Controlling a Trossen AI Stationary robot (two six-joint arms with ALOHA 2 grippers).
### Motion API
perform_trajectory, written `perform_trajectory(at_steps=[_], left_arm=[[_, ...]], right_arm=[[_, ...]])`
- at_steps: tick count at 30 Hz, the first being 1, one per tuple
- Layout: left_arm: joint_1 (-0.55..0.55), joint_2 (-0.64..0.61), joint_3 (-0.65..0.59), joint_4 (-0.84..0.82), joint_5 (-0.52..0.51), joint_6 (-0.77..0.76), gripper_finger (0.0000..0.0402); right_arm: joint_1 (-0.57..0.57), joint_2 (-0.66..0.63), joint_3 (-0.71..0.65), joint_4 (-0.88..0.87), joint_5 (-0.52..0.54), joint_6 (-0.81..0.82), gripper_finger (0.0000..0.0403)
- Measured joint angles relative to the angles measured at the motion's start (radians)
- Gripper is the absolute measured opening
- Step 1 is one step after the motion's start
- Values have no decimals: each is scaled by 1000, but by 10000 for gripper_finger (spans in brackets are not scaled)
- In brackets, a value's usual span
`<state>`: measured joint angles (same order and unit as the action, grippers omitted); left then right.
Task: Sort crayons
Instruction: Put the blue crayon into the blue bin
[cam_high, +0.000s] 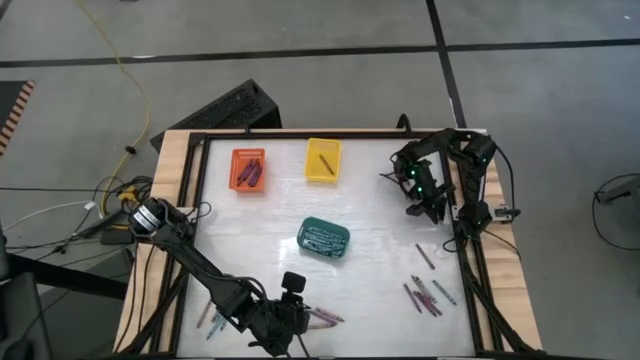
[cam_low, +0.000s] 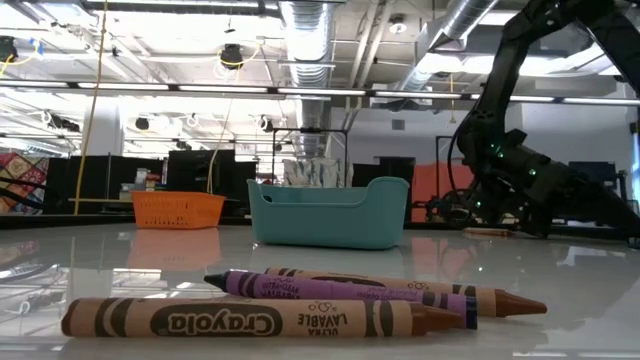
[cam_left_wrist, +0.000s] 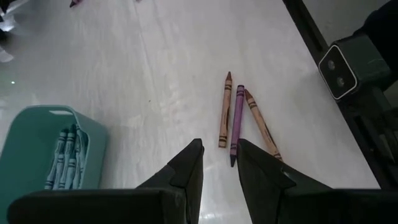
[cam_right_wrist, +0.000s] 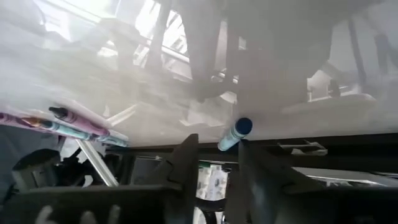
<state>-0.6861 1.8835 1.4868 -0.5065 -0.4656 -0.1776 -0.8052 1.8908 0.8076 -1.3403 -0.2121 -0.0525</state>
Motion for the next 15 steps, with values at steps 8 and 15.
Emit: perform_trajectory(at_steps=[8,15], left_arm=[[-1,0,0,0,0,-1,87],[-2,0,0,0,0,0,87]], right_arm=[[-2,0,-1,3,36,24,149],[-8,-2,-17,45,19,51,114]])
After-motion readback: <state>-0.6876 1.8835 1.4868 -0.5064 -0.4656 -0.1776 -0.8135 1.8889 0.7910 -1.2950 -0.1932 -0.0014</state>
